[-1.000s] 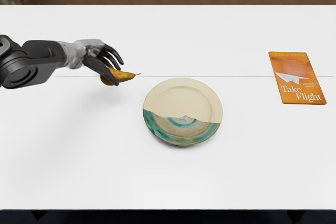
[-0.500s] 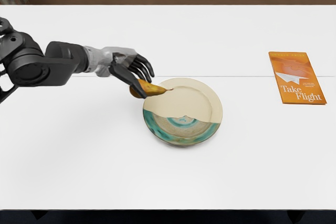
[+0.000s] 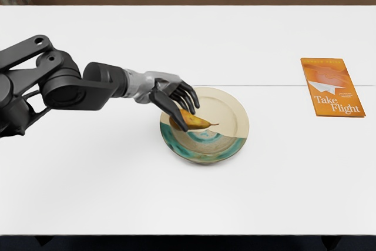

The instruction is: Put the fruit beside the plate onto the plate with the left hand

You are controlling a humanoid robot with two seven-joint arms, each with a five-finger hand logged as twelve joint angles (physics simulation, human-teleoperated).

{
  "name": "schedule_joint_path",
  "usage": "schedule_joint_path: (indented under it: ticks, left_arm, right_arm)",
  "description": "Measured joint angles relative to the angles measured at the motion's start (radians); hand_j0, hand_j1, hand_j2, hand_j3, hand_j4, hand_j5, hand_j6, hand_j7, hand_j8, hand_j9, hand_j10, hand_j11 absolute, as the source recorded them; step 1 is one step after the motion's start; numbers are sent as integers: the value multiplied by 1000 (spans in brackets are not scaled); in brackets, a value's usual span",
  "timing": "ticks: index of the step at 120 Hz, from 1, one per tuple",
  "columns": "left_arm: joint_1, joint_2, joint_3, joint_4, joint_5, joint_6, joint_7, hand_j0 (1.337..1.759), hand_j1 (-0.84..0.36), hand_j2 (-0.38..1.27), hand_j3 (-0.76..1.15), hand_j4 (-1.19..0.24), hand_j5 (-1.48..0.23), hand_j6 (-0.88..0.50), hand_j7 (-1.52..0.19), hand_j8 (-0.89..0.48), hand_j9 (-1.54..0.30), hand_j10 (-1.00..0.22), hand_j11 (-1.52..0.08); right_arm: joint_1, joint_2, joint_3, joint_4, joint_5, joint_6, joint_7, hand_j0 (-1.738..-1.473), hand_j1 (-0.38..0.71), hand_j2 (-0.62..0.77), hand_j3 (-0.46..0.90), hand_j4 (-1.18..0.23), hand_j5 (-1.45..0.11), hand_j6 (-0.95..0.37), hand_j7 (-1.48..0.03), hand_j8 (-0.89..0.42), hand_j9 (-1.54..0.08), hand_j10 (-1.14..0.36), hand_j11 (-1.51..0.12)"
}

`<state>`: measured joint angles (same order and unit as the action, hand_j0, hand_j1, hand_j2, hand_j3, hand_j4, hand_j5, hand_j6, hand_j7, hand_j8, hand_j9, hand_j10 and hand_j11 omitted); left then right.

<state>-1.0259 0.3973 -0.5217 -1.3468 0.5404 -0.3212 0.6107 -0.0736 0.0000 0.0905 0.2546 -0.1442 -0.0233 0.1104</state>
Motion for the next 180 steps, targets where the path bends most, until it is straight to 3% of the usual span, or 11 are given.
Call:
schedule_joint_path:
  ticks: [10,21,32,49,60,88,120,144,180]
  left_arm:
    - [-5,0,0,0,-1,0,0,1658,-119,319,0,-447,-580,-417,-573,-338,-572,-379,-583]
    - [-5,3,-23,0,-3,-6,0,1658,46,205,0,-290,-376,-270,-371,-220,-370,-246,-377]
    - [25,27,-105,0,-44,-117,0,1658,151,132,0,-189,-244,-176,-241,-144,-241,-161,-246]
    - [43,115,-179,1,-239,-245,0,1658,244,67,0,-99,-129,-93,-127,-77,-127,-85,-129]
    - [99,161,-197,2,-392,-271,0,1658,279,44,0,-67,-86,-63,-85,-52,-85,-57,-86]
    - [140,301,-209,53,-616,-288,0,1658,323,15,0,-24,-32,-23,-31,-20,-31,-21,-32]
    - [166,457,-209,97,-673,-290,0,1658,339,5,0,-8,-11,-7,-11,-6,-11,-7,-12]
    - [176,530,-208,183,-697,-290,0,1658,344,2,0,-3,-6,-3,-6,-3,-6,-3,-6]
    - [185,551,-208,275,-717,-291,0,1658,345,0,0,-1,-3,0,-4,0,-4,-1,-4]
  right_arm:
    - [0,0,0,0,0,0,0,-1658,-331,-3,0,-15,-20,-15,-20,-15,-20,-15,-20]
    - [0,0,0,0,0,0,0,-1658,-331,-3,0,-15,-20,-15,-20,-15,-20,-15,-20]
    - [0,0,0,0,0,0,0,-1658,-331,-3,0,-15,-20,-15,-20,-15,-20,-15,-20]
    - [0,0,0,0,0,0,0,-1658,-331,-3,0,-15,-20,-15,-20,-15,-20,-15,-20]
    - [0,0,0,0,0,0,0,-1658,-331,-3,0,-15,-20,-15,-20,-15,-20,-15,-20]
    - [0,0,0,0,0,0,0,-1658,-331,-3,0,-15,-20,-15,-20,-15,-20,-15,-20]
    - [0,0,0,0,0,0,0,-1658,-331,-3,0,-15,-20,-15,-20,-15,-20,-15,-20]
    - [0,0,0,0,0,0,0,-1658,-331,-3,0,-15,-20,-15,-20,-15,-20,-15,-20]
    - [0,0,0,0,0,0,0,-1658,-331,-3,0,-15,-20,-15,-20,-15,-20,-15,-20]
